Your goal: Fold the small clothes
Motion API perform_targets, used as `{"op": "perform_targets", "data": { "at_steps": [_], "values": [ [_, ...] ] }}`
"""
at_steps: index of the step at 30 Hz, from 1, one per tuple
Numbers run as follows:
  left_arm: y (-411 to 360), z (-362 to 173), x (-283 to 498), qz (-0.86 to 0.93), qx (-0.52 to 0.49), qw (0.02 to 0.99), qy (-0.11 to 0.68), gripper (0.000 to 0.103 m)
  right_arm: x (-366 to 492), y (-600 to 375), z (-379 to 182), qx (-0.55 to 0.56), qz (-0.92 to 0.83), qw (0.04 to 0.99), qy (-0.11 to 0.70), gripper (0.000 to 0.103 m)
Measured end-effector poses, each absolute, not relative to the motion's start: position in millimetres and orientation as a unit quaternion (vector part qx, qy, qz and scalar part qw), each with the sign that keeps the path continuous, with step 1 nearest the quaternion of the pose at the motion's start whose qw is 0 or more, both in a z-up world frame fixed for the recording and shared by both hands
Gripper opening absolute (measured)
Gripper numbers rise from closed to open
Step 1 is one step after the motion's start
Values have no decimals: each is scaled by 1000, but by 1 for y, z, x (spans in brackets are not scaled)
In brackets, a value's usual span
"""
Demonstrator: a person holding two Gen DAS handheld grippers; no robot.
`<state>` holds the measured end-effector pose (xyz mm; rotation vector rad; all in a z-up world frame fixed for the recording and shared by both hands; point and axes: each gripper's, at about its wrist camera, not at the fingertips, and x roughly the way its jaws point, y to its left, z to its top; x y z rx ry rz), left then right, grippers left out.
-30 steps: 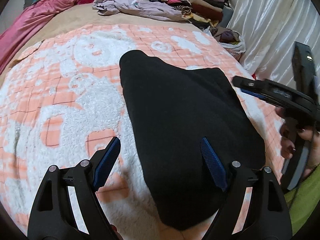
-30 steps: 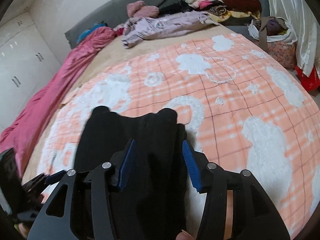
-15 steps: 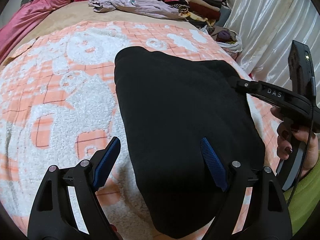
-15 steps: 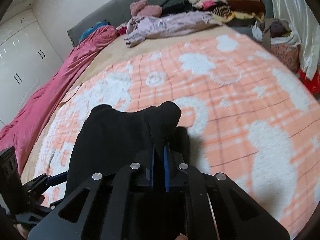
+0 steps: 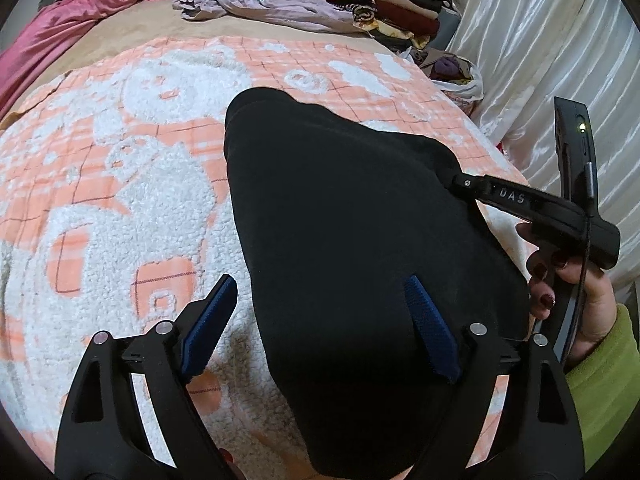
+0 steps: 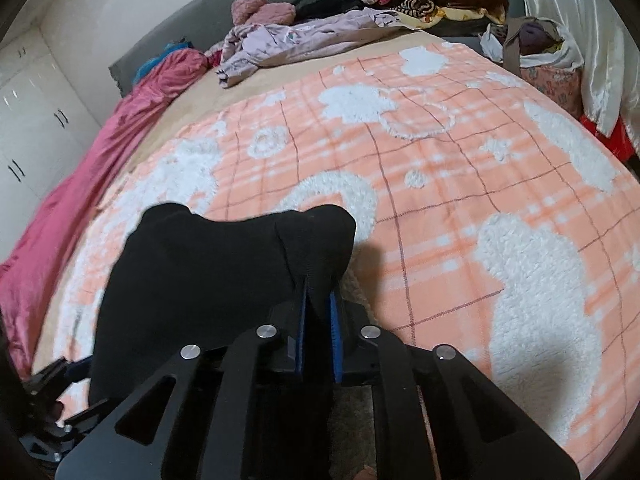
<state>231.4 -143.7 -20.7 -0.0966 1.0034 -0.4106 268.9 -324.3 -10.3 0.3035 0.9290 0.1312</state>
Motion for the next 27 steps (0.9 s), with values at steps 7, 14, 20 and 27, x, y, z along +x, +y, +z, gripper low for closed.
{"op": "perform_targets", "data": {
  "at_steps": [7, 14, 20, 27],
  "values": [
    [-139, -27, 231, -194, -51, 854, 479, 81, 239, -336, 11, 182, 80, 887, 417, 35],
    [-134, -31, 225, -190, -56, 858, 474, 81, 165, -315, 34, 148, 130, 906, 375, 35],
    [-135, -31, 220, -190, -52, 858, 474, 81, 151, -282, 23, 58, 124, 904, 405, 31],
    [-137, -34, 217, -192, -49, 856, 478, 81, 163, -297, -11, 78, 80, 890, 442, 34]
  ]
}}
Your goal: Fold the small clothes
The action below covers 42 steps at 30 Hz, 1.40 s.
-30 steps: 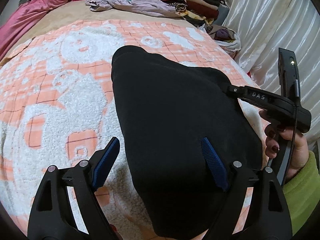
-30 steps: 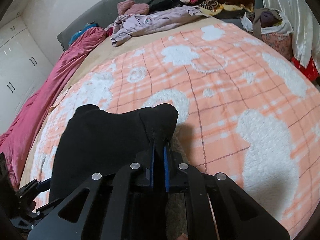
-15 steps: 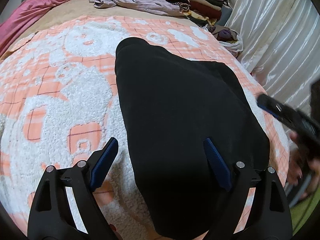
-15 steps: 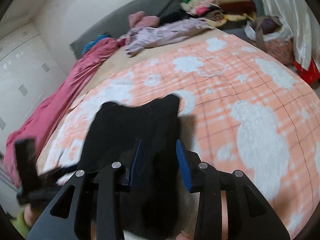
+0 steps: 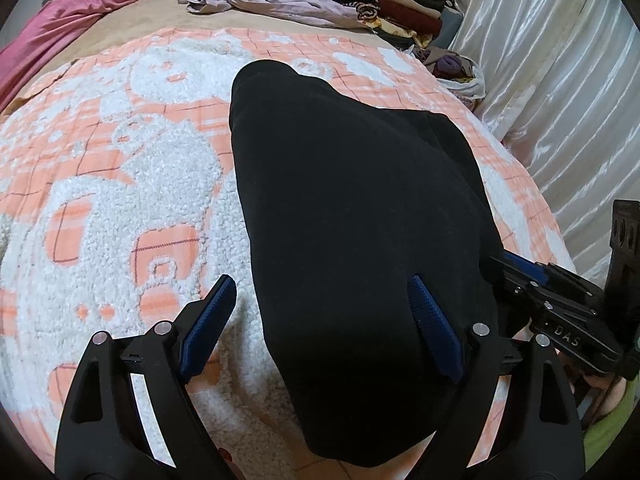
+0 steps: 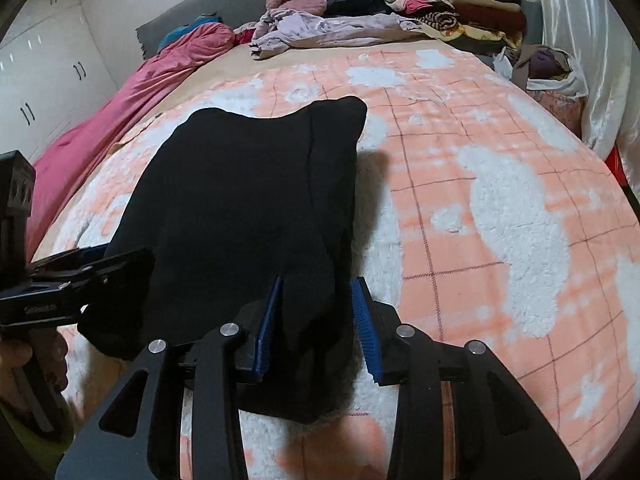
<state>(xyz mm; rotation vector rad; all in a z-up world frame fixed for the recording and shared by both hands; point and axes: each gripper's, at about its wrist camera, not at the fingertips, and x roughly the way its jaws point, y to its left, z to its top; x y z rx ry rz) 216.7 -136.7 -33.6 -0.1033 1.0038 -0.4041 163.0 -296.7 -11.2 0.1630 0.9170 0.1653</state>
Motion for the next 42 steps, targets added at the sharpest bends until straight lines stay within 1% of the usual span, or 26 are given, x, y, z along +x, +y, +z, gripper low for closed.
{"op": "perform_targets", "data": {
  "at_steps": [4, 6, 8, 9, 11, 12, 14, 15, 18, 20, 22, 29, 30, 35, 42],
  "values": [
    [-137, -33, 216, -191, -47, 856, 477, 81, 161, -297, -8, 83, 75, 891, 441, 36],
    [-137, -33, 215, -191, -49, 857, 477, 81, 159, -296, -4, 80, 74, 894, 436, 40],
    [-136, -33, 214, -190, -51, 857, 477, 81, 156, -296, 1, 76, 70, 898, 428, 46],
    [-136, -33, 214, -190, -52, 857, 477, 81, 154, -297, 3, 77, 71, 899, 426, 47],
    [-135, -32, 214, -189, -52, 857, 477, 81, 152, -299, 6, 78, 72, 900, 424, 54],
    [-136, -31, 214, -190, -52, 857, 477, 81, 152, -300, 7, 80, 71, 900, 423, 55],
    [-136, -30, 213, -190, -51, 857, 476, 81, 150, -301, 10, 83, 70, 901, 419, 63],
    [-136, -30, 212, -191, -51, 857, 476, 81, 149, -301, 10, 83, 69, 902, 418, 65],
    [-135, -29, 212, -191, -51, 857, 476, 81, 147, -300, 13, 84, 72, 904, 413, 76],
    [-135, -28, 211, -191, -53, 856, 477, 80, 144, -300, 17, 82, 68, 908, 405, 88],
    [-135, -27, 211, -190, -54, 856, 477, 81, 141, -301, 20, 83, 65, 911, 398, 95],
    [-133, -22, 208, -188, -52, 858, 475, 82, 133, -305, 32, 85, 55, 918, 384, 97],
    [-133, -21, 208, -187, -52, 858, 475, 85, 132, -306, 33, 85, 53, 919, 383, 99],
    [-131, -12, 205, -181, -46, 864, 467, 93, 127, -310, 40, 88, 46, 922, 375, 99],
    [-129, 1, 199, -170, -41, 872, 458, 93, 120, -312, 48, 93, 43, 926, 364, 99]
  ]
}}
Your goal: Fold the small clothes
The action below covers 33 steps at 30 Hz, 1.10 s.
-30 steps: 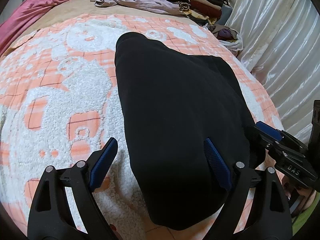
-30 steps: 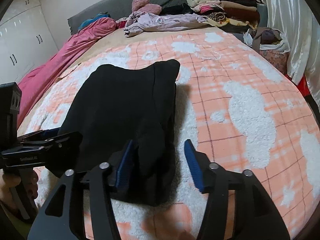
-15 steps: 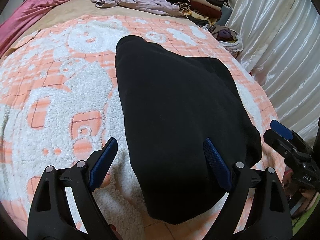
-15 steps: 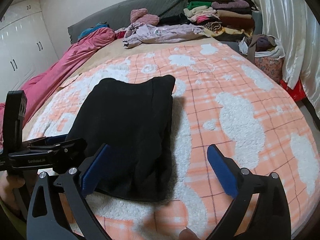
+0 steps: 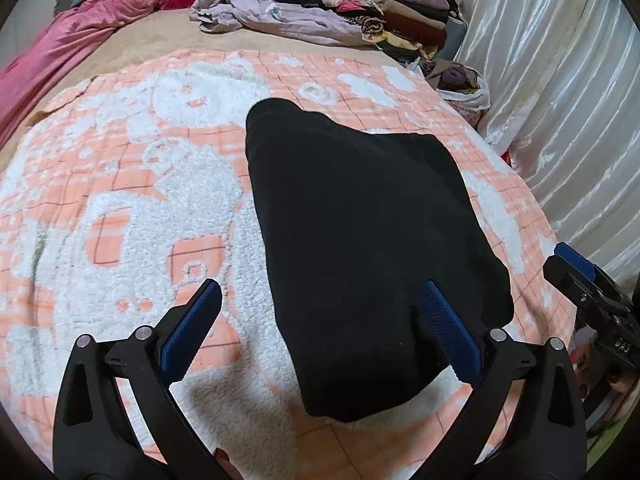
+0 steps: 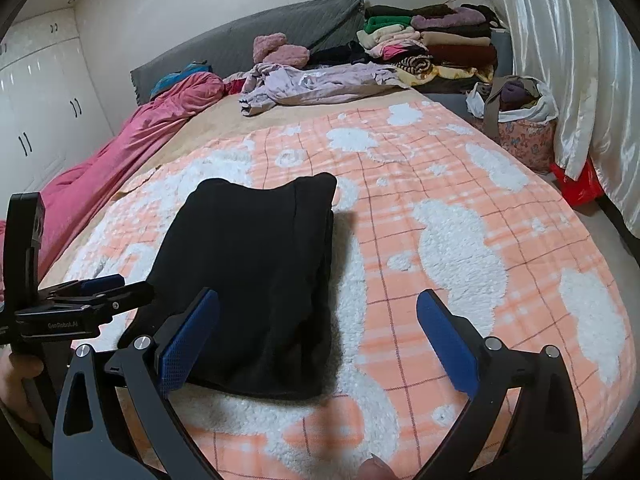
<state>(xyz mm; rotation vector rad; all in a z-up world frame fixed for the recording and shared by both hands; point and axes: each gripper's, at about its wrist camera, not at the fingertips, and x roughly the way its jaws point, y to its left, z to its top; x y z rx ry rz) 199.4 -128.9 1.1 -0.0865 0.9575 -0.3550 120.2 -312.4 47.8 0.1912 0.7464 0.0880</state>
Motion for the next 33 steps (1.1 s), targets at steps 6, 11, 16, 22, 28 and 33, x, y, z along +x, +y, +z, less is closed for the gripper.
{"op": "perform_targets", "data": {
  "at_steps": [6, 11, 16, 22, 28, 33],
  "values": [
    [-126, 13, 191, -168, -41, 879, 445, 93, 112, -314, 57, 93, 43, 930, 353, 99],
    [-122, 25, 179, -170, -42, 885, 431, 93, 99, -317, 70, 93, 42, 936, 336, 99],
    [-115, 40, 161, -171, -38, 895, 411, 94, 77, -318, 85, 92, 42, 944, 313, 99],
    [-106, 48, 135, -169, -34, 903, 394, 94, 47, -311, 100, 81, 44, 953, 288, 99],
    [-94, 52, 117, -167, -36, 908, 384, 94, 23, -301, 107, 76, 48, 958, 272, 99],
    [-87, 51, 101, -164, -33, 910, 379, 93, 9, -290, 101, 68, 55, 956, 278, 99]
  ]
}}
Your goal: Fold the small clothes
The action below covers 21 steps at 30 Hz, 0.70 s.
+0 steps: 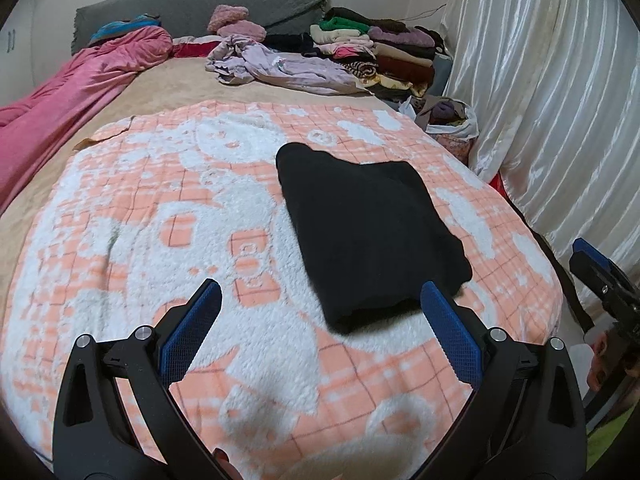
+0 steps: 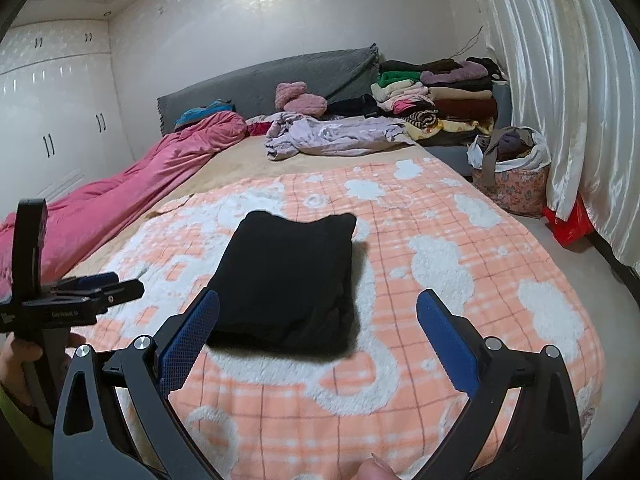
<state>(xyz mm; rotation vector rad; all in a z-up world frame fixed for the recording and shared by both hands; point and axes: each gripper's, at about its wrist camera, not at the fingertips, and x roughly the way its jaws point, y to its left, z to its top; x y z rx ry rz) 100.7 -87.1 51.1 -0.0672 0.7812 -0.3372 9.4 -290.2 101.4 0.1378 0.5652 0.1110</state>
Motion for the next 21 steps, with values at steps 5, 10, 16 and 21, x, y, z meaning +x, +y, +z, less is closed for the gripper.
{"op": "perform_targets", "data": {
  "at_steps": [5, 10, 16, 21],
  "values": [
    [-82, 41, 88, -163, -27, 908, 385, 94, -2, -280, 89, 62, 57, 955, 286, 99],
    [-75, 33, 77, -157, -35, 908, 387, 94, -12, -273, 76, 61, 61, 951, 296, 99],
    [-70, 23, 69, -148, -36, 909, 388, 94, -17, -266, 67, 56, 56, 952, 297, 99],
    [-67, 12, 65, -138, -37, 908, 394, 94, -17, -261, 57, 53, 51, 949, 306, 99]
  ]
}}
